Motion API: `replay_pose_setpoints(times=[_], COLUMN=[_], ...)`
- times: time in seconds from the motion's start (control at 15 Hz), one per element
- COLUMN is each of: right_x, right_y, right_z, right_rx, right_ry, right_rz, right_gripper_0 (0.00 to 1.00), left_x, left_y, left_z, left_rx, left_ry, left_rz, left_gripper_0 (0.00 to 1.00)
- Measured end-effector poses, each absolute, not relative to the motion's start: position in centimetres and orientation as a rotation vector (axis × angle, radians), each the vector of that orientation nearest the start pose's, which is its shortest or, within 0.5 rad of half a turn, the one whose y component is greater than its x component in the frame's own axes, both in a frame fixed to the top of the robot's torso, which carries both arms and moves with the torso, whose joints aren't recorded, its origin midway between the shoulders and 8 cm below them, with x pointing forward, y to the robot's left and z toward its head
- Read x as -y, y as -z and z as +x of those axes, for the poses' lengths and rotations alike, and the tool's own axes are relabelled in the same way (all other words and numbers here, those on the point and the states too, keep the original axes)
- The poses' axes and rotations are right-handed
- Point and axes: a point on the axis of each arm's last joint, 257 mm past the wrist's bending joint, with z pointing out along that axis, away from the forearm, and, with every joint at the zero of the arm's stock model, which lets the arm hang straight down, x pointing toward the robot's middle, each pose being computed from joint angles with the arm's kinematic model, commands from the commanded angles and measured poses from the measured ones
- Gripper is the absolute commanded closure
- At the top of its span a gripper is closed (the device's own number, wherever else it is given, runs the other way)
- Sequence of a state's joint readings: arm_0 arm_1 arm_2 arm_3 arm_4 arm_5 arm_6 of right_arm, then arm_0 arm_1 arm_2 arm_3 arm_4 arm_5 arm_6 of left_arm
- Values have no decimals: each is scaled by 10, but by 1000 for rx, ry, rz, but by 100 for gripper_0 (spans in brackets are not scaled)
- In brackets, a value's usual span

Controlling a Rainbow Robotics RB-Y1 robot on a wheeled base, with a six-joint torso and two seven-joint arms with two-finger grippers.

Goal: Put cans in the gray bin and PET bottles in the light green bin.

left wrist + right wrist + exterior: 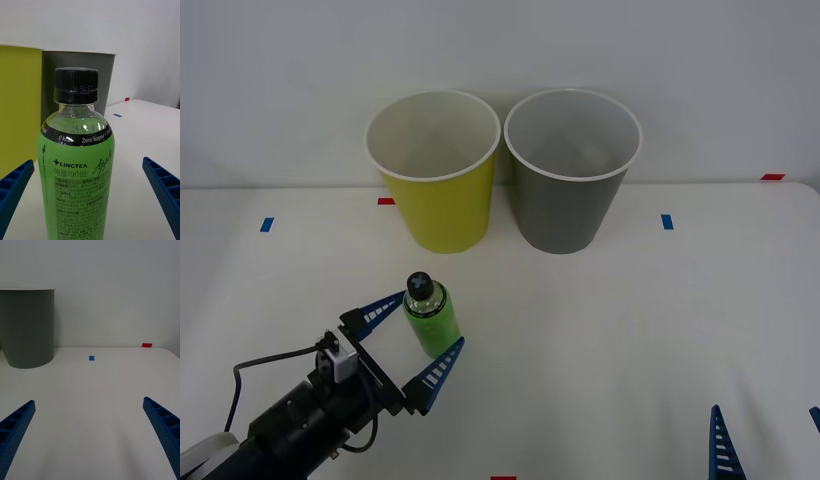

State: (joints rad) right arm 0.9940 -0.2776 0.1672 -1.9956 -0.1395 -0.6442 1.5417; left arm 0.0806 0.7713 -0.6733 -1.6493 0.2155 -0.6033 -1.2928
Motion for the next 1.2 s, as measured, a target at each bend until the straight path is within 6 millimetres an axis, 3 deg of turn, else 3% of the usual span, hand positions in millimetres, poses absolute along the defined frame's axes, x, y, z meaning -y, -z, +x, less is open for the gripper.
replay_pose_setpoints(times=[0.87, 0.93, 1.07, 1.2], right_x=[288, 288, 288, 288], right_y=[235, 235, 235, 235], right_z=[242, 242, 242, 242], right_rx=[-1490, -1490, -1490, -1490], right_ry=[50, 50, 50, 50], right_rz=[12, 12, 12, 12], right_gripper_0=[0, 1, 0, 0], left_x=[-98, -98, -98, -98], left_y=[232, 231, 231, 231], left_z=[403, 403, 403, 403], left_rx=[-1364, -1363, -1362, -1362], left_ry=[568, 568, 568, 568], left_rz=[607, 607, 607, 608], left_gripper_0=[0, 30, 73, 88])
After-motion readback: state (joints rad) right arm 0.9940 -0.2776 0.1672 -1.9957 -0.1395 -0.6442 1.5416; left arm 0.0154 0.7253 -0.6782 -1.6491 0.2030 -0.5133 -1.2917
